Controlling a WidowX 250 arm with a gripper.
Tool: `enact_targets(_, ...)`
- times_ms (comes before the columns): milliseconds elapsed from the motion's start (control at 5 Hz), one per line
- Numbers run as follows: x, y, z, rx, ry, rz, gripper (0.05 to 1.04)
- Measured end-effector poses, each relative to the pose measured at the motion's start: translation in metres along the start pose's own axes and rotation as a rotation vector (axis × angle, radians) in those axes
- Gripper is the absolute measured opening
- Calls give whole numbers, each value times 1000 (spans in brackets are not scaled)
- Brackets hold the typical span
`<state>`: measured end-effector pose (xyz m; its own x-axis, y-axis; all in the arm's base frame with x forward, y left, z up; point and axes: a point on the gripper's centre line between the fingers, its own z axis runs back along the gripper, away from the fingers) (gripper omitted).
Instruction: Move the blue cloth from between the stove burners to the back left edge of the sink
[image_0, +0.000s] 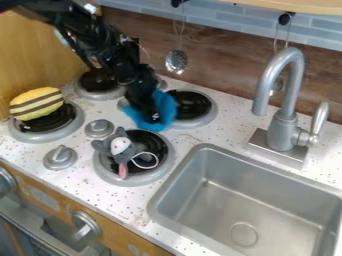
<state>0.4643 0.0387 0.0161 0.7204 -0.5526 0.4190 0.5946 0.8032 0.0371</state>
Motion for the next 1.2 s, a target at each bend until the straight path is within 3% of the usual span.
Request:
enact_targets(200, 6, -29, 6, -60, -22, -33, 1001)
enact_targets(400, 11, -72, 2, -131, -7, -120, 1001)
enact_targets(800, 13, -79, 2, -136, 3, -137, 1001)
enact_targets(1000, 17, -72, 5, -108, 4, -137, 1001)
enact_targets(1200, 18, -56, 15, 17, 20, -159, 1001)
